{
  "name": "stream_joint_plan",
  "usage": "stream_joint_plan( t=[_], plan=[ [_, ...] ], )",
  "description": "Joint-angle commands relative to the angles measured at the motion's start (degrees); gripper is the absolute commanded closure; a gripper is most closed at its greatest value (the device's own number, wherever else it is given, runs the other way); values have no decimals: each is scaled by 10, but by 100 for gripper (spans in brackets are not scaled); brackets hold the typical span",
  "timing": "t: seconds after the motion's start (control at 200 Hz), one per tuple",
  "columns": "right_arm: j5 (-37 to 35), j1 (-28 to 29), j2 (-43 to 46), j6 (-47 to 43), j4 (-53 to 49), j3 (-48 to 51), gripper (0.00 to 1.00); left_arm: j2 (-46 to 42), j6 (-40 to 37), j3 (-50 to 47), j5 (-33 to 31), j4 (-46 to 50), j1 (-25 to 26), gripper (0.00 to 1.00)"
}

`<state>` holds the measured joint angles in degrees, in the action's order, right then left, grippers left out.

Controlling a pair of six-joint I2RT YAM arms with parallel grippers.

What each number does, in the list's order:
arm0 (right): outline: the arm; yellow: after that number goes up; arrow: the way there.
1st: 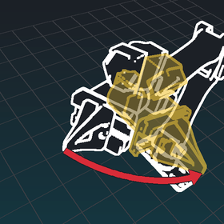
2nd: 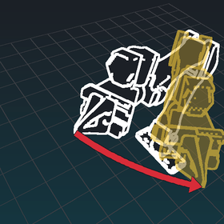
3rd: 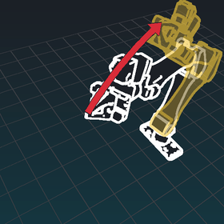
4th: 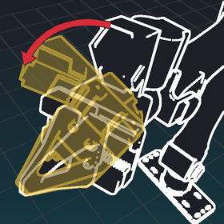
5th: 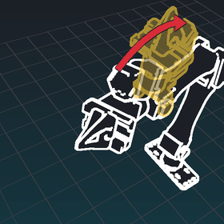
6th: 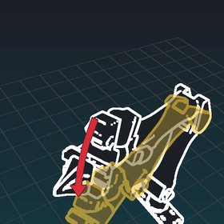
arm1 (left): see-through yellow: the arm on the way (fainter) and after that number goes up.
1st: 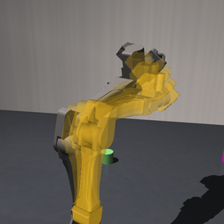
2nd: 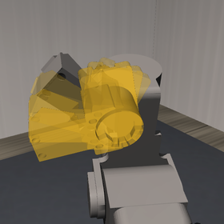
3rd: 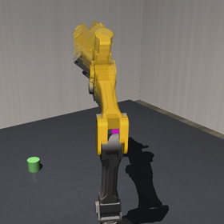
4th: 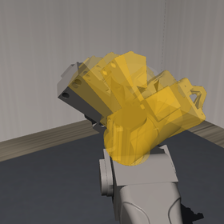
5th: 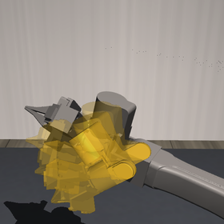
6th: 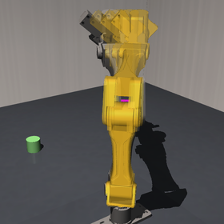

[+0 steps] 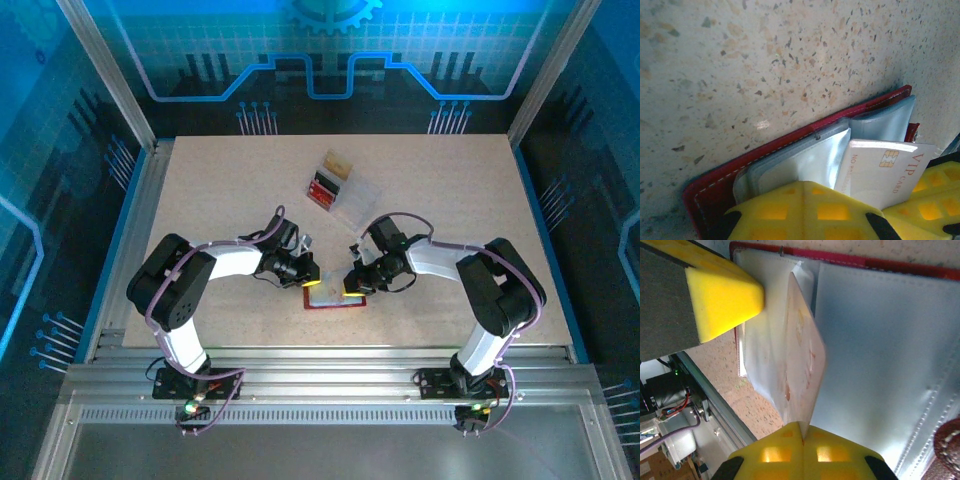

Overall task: Put the credit cards into the card holder
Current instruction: Insert the credit card into the card slot.

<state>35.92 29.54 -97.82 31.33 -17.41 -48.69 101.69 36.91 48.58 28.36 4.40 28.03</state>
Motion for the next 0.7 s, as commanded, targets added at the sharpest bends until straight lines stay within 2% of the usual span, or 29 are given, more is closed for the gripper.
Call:
stream_joint_plan(
  t=[0.0,0.695],
  plan=[
    [27,1,-21,-22,-72,-4,100,28,-15,-33,-39,64,3,95],
    [13,-4,-34,22,-58,24,100,30,-16,-34,-40,60,3,95]
  ],
)
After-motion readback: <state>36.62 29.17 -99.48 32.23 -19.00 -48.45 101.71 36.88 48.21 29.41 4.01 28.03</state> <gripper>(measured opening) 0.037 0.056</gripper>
